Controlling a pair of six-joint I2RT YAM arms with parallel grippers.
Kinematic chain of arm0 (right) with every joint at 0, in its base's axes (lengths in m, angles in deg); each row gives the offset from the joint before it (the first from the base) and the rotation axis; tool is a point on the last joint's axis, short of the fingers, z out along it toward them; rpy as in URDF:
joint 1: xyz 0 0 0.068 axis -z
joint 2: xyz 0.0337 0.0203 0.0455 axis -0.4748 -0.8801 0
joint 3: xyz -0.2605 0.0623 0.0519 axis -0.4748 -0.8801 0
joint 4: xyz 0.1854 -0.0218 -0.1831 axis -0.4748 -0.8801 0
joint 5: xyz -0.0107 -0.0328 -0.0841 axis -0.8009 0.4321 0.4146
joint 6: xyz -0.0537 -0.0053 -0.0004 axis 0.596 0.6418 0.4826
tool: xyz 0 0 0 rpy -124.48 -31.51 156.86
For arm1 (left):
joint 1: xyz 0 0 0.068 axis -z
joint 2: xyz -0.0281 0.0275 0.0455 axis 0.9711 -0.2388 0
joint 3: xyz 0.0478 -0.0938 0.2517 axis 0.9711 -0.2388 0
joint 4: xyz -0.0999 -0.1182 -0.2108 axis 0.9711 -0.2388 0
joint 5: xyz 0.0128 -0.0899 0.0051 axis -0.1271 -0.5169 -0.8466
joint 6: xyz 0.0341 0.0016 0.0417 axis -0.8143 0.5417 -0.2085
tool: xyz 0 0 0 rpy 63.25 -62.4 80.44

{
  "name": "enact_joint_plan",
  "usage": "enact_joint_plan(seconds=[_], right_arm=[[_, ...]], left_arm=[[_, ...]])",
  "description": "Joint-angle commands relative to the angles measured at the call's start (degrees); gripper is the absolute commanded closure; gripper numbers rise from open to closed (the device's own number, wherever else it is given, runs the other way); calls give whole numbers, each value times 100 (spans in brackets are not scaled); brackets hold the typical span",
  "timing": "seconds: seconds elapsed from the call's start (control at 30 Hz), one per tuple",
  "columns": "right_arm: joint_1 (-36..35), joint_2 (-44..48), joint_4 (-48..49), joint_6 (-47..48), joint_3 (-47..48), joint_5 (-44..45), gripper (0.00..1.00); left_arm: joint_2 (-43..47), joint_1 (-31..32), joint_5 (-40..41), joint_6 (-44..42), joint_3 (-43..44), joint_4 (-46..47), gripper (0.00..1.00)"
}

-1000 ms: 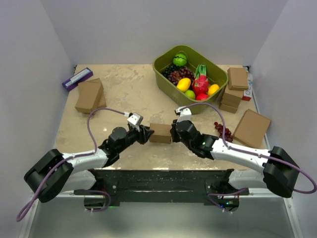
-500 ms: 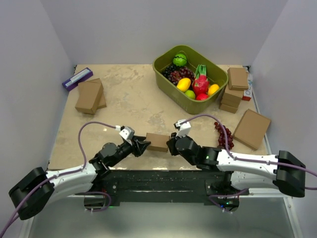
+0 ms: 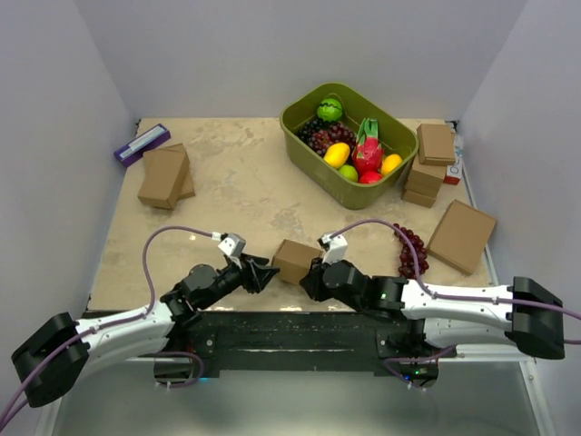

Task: Fold the paper box

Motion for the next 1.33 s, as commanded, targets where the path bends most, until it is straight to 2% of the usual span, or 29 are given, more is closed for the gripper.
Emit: enact_joint_plan(seconds=[0.0, 0.07, 0.17, 0.2, 0.23, 0.27, 0.3, 0.33, 0.37, 0.4, 0.43, 0.47, 0.5, 0.53, 0.6, 0.63, 0.67, 0.77, 0.93, 1.3], right_arm=[[-61, -196, -274, -296, -236, -239, 77], [-105, -73, -353, -270, -210, -265, 73], [-105, 269, -546, -226, -122, -248, 57], [-105, 366, -599, -217, -87, -231, 44], [-114, 471, -748, -225, -17, -213, 38], [-87, 620, -853, -243, 36, -56, 30], [-61, 683, -985, -226, 97, 85, 15], [-9, 718, -1143, -165, 220, 225, 9], [331, 788, -1188, 1, 265, 192, 5], [622, 824, -1197, 125, 282, 52, 1], [973, 867, -1032, 291, 248, -219, 1], [1611, 920, -943, 615, 230, -604, 1], [1861, 1008, -908, 766, 239, -678, 1], [2081, 1026, -890, 933, 334, -731, 1], [2863, 1000, -977, 1346, 475, -1029, 1], [3162, 982, -960, 1609, 572, -1222, 1], [3800, 973, -960, 1716, 607, -1606, 1], [4725, 1087, -1126, 2085, 844, -1935, 1], [5133, 1509, -1469, 2402, 1293, -1892, 1], [5151, 1650, -1391, 2315, 1205, -1909, 1]], left_arm=[[226, 173, -475, 508, -736, -266, 46], [489, 173, -396, 525, -622, -668, 42], [1007, 164, -220, 622, -455, -1283, 33], [1131, 164, -20, 657, -385, -1443, 30], [1315, 155, 304, 649, -332, -1662, 21], [1351, 147, 482, 631, -1, -2108, 17], [1343, 68, 605, 466, 159, -2286, 13], [1186, -37, 676, 360, 317, -2427, 8], [1072, -203, 590, 254, 606, -2585, 6], [931, -744, 380, 62, 740, -2587, 5], [617, -1107, -231, -1, 845, -2543, 4], [466, -1458, -603, -54, 1020, -2404, 4], [334, -2088, -867, -54, 1100, -2350, 4], [106, -2321, -1201, -11, 1188, -2280, 4], [-80, -2856, -1379, 121, 1478, -2217, 3], [-177, -2998, -1450, 113, 1740, -2270, 2], [-186, -3113, -1450, 104, 1873, -2453, 1], [33, -3448, -1442, -89, 2392, -2936, 0], [700, -3475, -1082, -291, 2919, -3639, 0], [991, -3474, -554, -810, 3404, -4608, 0]])
